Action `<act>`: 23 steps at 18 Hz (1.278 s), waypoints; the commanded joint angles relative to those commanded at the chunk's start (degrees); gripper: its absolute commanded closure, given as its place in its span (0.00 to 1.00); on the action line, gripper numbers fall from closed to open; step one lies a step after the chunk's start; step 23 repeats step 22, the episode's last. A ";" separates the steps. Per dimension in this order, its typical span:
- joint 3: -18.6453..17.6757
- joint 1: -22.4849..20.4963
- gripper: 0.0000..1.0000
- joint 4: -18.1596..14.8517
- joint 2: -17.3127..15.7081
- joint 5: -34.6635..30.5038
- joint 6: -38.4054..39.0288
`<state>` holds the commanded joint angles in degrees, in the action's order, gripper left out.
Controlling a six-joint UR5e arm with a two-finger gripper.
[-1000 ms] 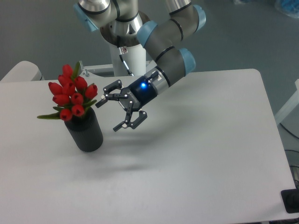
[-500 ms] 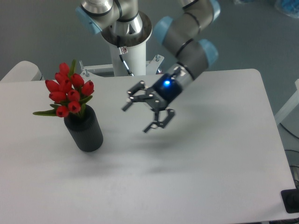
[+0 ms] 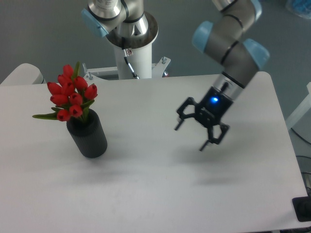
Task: Insert the flowers into the vase
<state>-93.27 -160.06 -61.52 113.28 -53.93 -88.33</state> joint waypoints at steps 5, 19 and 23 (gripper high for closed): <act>7.22 2.55 0.00 -0.70 3.52 -14.69 -0.35; 14.08 7.39 0.00 -3.08 9.50 -34.23 -4.31; 14.08 7.39 0.00 -3.08 9.68 -33.96 -4.31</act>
